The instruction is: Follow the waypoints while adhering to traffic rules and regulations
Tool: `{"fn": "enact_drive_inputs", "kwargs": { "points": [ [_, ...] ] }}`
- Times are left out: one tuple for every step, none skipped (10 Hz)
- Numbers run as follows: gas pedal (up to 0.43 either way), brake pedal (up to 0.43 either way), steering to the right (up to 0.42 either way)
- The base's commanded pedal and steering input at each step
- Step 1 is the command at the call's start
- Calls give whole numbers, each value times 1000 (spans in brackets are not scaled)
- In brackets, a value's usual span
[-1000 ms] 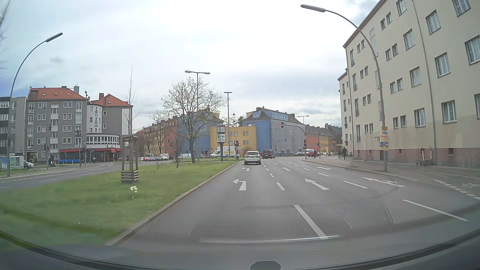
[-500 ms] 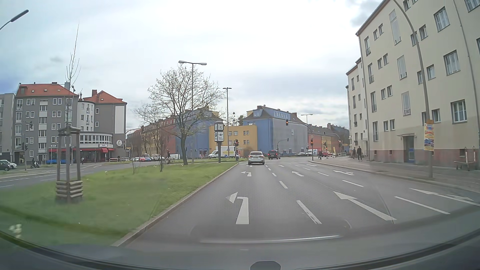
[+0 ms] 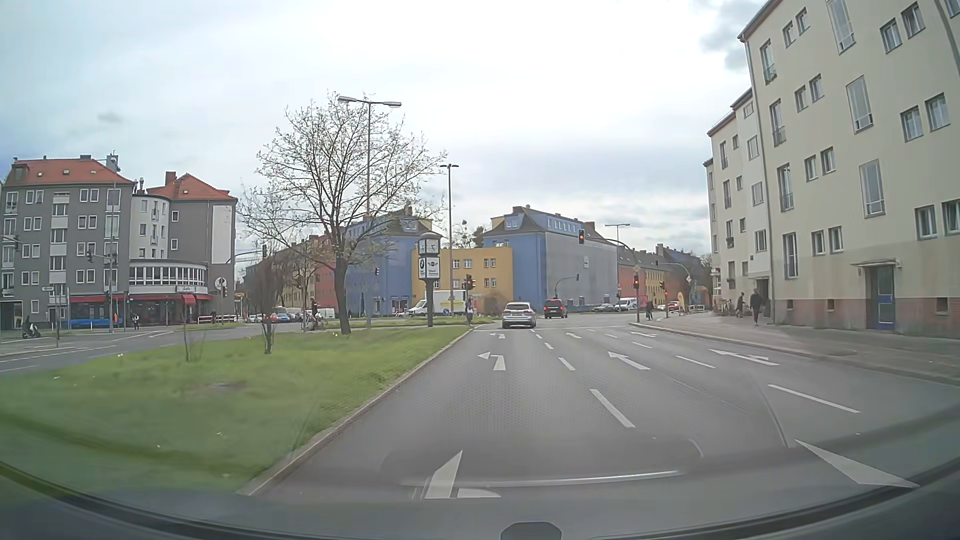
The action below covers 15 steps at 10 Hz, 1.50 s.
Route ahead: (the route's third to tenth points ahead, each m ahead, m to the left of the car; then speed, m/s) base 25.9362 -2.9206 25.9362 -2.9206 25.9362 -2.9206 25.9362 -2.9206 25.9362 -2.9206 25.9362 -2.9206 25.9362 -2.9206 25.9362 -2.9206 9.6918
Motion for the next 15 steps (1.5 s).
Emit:
{"fn": "enact_drive_inputs", "kwargs": {
  "points": [
    [0,61,6],
    [0,61,6],
    [0,61,6],
    [0,67,6],
    [0,79,6],
    [0,91,6],
    [0,104,6],
    [0,116,6],
    [0,140,6],
    [0,165,6],
    [0,195,6],
    [0,213,6],
    [0,232,6],
    [0,238,6],
    [0,244,6]
  ]
}}
